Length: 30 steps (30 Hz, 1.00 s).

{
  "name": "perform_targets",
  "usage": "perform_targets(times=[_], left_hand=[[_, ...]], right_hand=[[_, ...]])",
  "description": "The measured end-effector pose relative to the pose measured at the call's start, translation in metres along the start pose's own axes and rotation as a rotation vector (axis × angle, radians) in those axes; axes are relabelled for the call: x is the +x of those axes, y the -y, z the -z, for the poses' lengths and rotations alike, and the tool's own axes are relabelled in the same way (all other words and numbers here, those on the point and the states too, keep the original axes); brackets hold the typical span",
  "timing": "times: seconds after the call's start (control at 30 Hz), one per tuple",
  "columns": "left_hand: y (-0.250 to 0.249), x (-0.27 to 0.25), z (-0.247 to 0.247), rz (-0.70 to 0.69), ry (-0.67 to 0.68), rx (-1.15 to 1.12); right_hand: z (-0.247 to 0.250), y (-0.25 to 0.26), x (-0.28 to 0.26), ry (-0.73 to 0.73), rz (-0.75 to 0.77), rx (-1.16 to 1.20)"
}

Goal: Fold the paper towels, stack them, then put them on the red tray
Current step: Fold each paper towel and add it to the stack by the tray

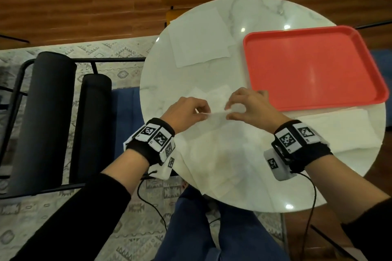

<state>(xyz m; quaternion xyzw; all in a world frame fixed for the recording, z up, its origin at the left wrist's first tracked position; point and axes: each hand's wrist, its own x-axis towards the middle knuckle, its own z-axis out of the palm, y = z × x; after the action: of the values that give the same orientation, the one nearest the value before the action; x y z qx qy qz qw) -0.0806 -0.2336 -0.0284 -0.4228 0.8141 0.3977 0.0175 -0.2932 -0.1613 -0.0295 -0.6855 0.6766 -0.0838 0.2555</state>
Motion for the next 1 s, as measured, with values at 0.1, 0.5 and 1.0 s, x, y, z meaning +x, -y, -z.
perform_targets(times=[0.1,0.5,1.0], left_hand=[[0.002,-0.003,0.012,0.001,0.044,0.008],[0.001,0.002,0.054,0.104,0.166,-0.34],[0.046,0.018,-0.023,0.001,-0.282,-0.225]], right_hand=[[0.02,-0.011,-0.014,0.065,-0.111,0.174],[0.036,-0.029,-0.02,0.142,-0.27,0.835],[-0.019,-0.047,-0.022,-0.246,-0.253,0.292]])
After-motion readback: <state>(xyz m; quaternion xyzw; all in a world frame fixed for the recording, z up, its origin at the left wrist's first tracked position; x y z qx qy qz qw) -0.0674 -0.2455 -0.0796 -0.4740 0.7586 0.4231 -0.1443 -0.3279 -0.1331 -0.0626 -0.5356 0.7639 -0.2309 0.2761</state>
